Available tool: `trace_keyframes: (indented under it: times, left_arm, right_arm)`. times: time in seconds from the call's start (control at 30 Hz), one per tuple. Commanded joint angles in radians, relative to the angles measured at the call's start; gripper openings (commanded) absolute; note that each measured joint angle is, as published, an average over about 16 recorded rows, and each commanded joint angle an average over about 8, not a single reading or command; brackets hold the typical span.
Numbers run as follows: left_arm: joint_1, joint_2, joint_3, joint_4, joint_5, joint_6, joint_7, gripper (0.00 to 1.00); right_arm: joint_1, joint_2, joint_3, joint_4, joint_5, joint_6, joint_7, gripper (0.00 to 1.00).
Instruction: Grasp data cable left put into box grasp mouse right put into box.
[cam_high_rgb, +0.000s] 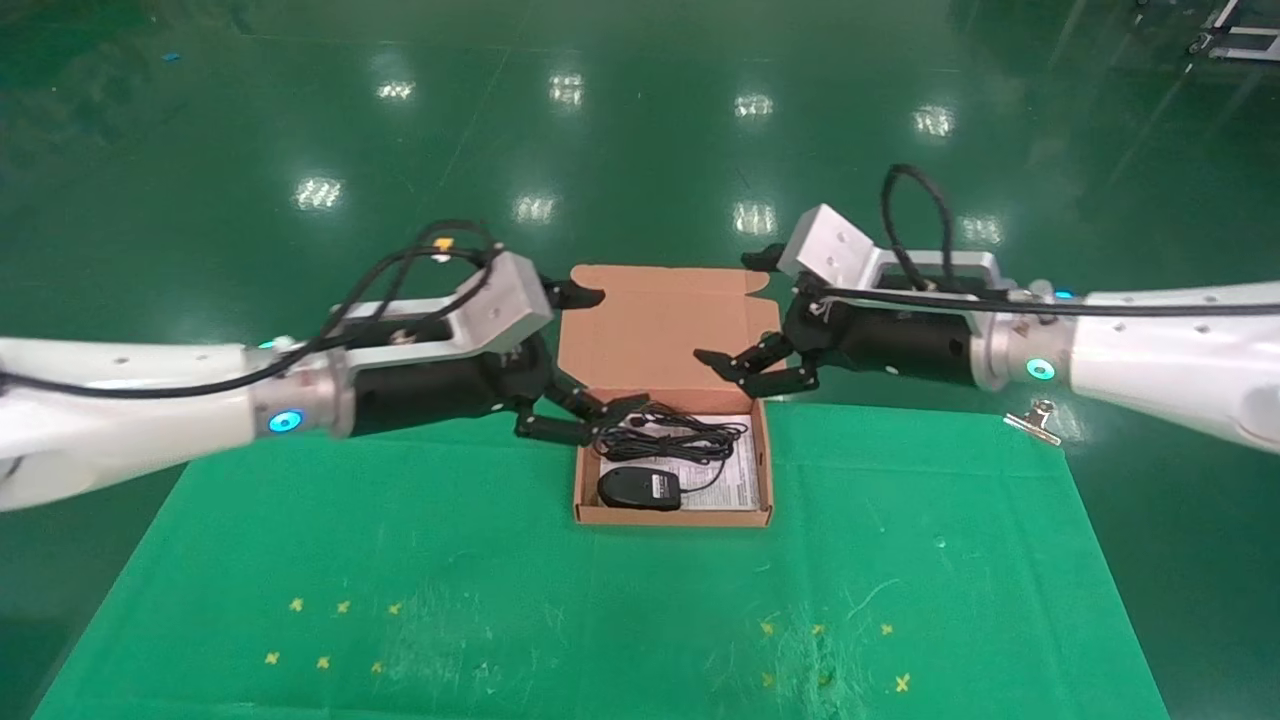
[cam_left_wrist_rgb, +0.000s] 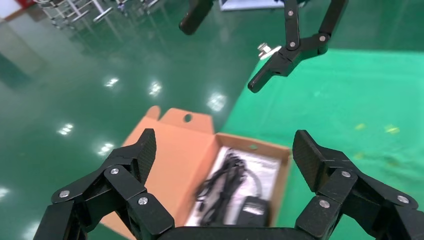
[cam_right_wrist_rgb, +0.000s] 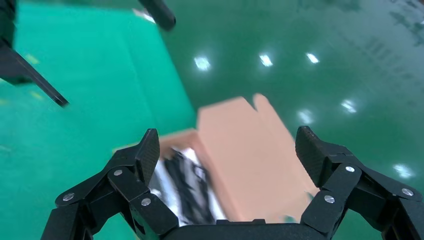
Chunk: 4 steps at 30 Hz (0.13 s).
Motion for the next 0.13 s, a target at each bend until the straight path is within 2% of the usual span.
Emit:
trace_keyframes:
  times: [0.03,0.13]
  left_arm:
    - [0.041,-0.044,-0.047,-0.04,-0.047,0.058,-0.026,1.0]
    - [0.058,-0.063,-0.067,-0.057,-0.068,0.083,-0.037,1.0]
  right_arm:
    - [-0.056,0.041,0.051,0.064,0.045,-0.051,0.032,1.0]
    - [-0.08,0.059,0.073,0.092,0.065,-0.073,0.046,1.0]
